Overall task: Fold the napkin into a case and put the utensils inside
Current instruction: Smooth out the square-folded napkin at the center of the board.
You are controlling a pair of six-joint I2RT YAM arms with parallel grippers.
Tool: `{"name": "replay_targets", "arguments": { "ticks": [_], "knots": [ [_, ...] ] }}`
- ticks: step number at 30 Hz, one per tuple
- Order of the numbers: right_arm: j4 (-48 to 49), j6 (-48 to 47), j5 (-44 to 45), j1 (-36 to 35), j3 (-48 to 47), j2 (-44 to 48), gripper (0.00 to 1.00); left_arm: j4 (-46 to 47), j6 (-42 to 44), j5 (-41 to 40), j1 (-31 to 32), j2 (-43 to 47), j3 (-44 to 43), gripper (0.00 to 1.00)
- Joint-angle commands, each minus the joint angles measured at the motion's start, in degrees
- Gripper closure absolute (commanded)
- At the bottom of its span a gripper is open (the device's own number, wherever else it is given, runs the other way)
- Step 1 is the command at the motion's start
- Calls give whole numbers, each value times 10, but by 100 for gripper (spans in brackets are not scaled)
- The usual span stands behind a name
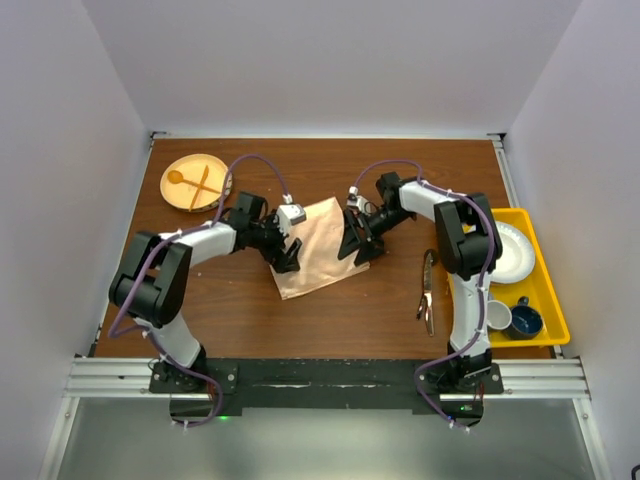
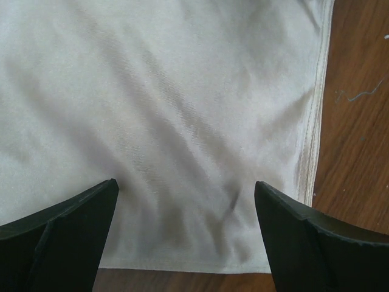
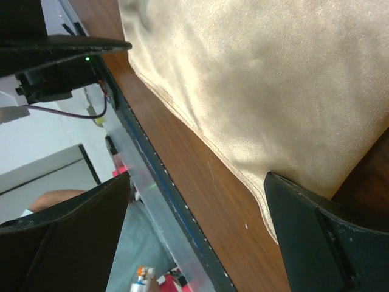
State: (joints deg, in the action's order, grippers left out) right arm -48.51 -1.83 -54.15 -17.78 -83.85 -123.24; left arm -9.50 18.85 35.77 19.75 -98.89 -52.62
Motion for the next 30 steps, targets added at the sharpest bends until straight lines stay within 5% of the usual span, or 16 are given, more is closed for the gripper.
{"name": "replay_targets", "arguments": {
  "ticks": [1,5,12,18,23,26,30],
  "knots": [
    [-30,-122,89,-12,-53,-21,2,-71,42,-30,56,37,41,0],
    [-99,-185,82,-29,-90,-13,2,-83,40,-50,116,70,57,0],
    [-156,-203,66,-23,-116,55,3,-67,66,-69,117,215,65,0],
    [-95,-121,67,-26,-136,89,25,-121,242,-26,120,288,76,1],
    [-42,-71,67,-45,-113,76,44,-143,339,-9,134,288,110,29],
    [-20,-60,75,-66,-88,79,47,-110,350,-31,156,280,135,49],
    [7,-66,115,-74,-55,71,51,-99,319,-70,164,214,117,53]
  ]
}}
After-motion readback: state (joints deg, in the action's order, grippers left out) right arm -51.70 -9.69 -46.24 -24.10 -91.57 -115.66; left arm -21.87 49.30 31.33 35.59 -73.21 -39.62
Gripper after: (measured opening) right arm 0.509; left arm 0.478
